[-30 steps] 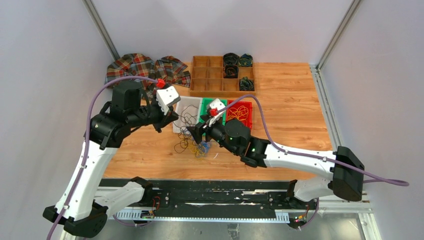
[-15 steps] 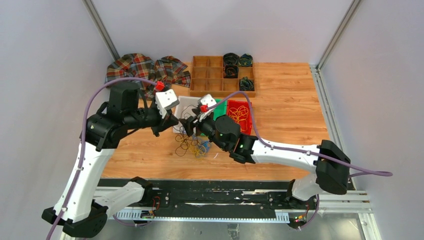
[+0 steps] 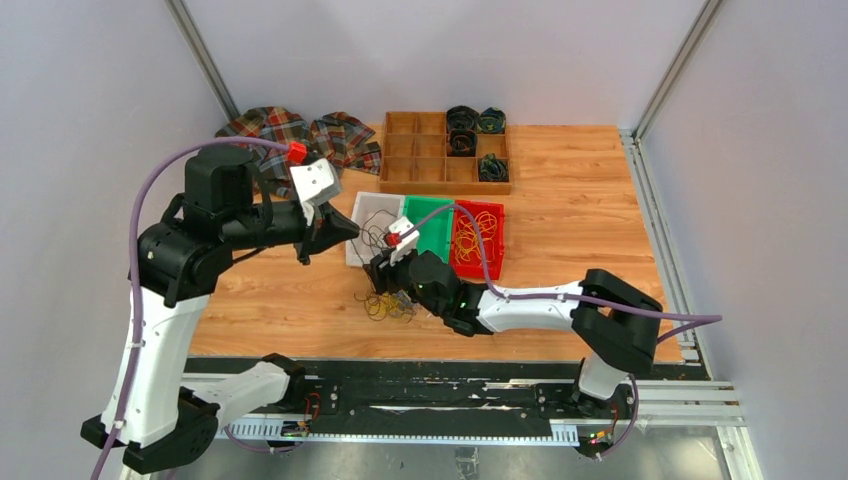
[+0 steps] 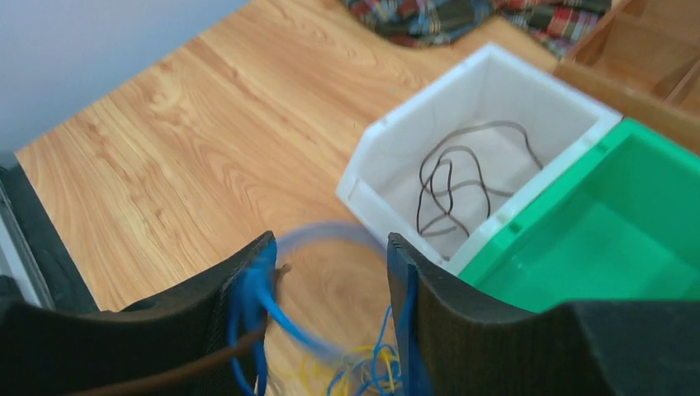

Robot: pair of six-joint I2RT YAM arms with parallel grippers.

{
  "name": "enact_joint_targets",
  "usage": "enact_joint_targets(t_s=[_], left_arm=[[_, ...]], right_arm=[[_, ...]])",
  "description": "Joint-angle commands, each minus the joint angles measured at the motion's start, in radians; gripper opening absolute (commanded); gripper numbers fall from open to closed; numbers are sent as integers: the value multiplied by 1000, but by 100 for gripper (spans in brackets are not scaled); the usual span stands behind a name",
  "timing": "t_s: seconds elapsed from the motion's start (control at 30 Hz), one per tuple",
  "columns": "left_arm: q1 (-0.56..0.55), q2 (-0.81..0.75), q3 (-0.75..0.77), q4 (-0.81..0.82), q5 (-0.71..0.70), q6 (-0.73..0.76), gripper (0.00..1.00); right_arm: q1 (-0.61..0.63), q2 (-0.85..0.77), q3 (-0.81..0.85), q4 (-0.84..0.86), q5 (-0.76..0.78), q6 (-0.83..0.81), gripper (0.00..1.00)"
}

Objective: Untangle the cables

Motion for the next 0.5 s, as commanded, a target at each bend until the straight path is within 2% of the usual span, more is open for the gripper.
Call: enact_joint_targets(t_s=[0.0, 0.23, 0.47], left_arm=[[-4, 13, 79, 12, 46, -39, 0], [-4, 41, 182, 12, 18, -46, 0], [-4, 99, 339, 13, -67, -53, 0]], right_arm=[[-1, 43, -53, 36, -11, 62, 51], [8, 67, -151, 60, -17, 108, 45], [28, 63, -242, 76, -15, 138, 39]])
